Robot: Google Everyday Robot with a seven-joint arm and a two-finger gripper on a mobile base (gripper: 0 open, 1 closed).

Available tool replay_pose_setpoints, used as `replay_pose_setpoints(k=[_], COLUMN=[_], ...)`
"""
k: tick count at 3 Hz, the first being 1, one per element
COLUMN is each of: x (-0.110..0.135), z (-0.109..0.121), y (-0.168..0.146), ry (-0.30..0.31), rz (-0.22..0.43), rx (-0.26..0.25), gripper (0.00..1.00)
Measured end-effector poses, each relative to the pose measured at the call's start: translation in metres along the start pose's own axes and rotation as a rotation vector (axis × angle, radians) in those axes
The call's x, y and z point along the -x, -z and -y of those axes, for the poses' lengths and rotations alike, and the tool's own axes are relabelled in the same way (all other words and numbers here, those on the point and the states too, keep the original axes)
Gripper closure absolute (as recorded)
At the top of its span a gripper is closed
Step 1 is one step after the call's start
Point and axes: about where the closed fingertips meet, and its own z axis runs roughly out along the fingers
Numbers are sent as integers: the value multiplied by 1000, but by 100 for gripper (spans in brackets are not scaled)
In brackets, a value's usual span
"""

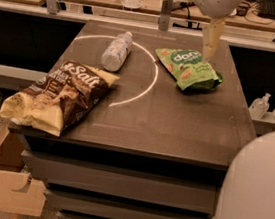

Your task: Pick blue plastic bottle

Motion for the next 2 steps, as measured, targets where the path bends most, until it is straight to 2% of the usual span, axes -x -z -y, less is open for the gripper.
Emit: replay_pose_setpoints(k=[1, 2], x=[1, -6], z=[22, 35], y=[-19, -44], ry=[128, 166], rz=[61, 85], rx=[-49, -101], gripper=[0, 0])
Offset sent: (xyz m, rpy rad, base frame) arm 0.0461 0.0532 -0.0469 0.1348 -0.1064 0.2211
